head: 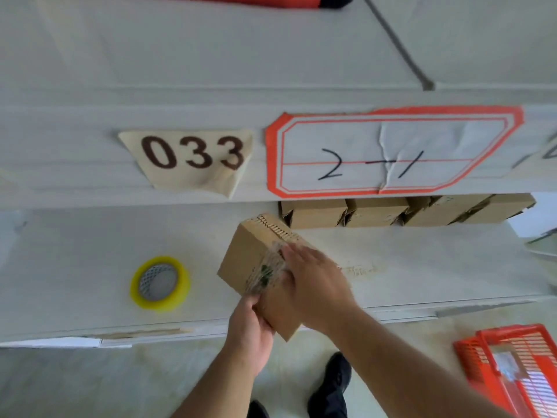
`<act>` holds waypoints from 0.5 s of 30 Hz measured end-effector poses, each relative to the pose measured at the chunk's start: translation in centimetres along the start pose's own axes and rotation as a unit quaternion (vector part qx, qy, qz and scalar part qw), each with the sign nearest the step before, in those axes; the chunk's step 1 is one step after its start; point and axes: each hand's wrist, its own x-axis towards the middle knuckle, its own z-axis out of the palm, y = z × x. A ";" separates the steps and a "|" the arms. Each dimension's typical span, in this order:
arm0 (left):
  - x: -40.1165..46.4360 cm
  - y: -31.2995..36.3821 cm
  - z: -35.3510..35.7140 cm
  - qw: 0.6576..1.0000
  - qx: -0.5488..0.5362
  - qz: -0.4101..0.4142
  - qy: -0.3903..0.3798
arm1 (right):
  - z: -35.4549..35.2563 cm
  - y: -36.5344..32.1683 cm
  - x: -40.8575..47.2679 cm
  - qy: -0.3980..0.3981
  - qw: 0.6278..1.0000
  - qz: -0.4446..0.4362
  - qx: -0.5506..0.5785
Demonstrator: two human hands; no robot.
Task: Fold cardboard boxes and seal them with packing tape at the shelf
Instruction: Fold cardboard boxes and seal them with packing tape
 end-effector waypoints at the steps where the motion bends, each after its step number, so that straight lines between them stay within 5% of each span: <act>1: 0.5 -0.2 0.1 1.000 -0.014 -0.011 0.003 | 0.6 -1.1 -0.8 0.041 0.997 -0.040 -0.047; 5: 0.9 -0.8 -0.1 0.986 0.159 -0.007 0.041 | 5.6 -0.8 -3.6 0.051 0.986 -0.103 -0.120; 7: 0.9 -0.3 -0.8 0.950 0.303 0.044 0.062 | 7.1 0.5 -4.7 0.031 0.986 -0.108 -0.120; 10: 0.7 1.9 -0.3 0.864 0.411 0.196 0.213 | 7.9 1.2 -5.8 0.041 0.981 -0.146 -0.119; 15: 2.8 4.1 2.0 0.880 0.396 0.193 0.175 | 7.2 0.3 -4.8 0.080 0.990 -0.109 -0.035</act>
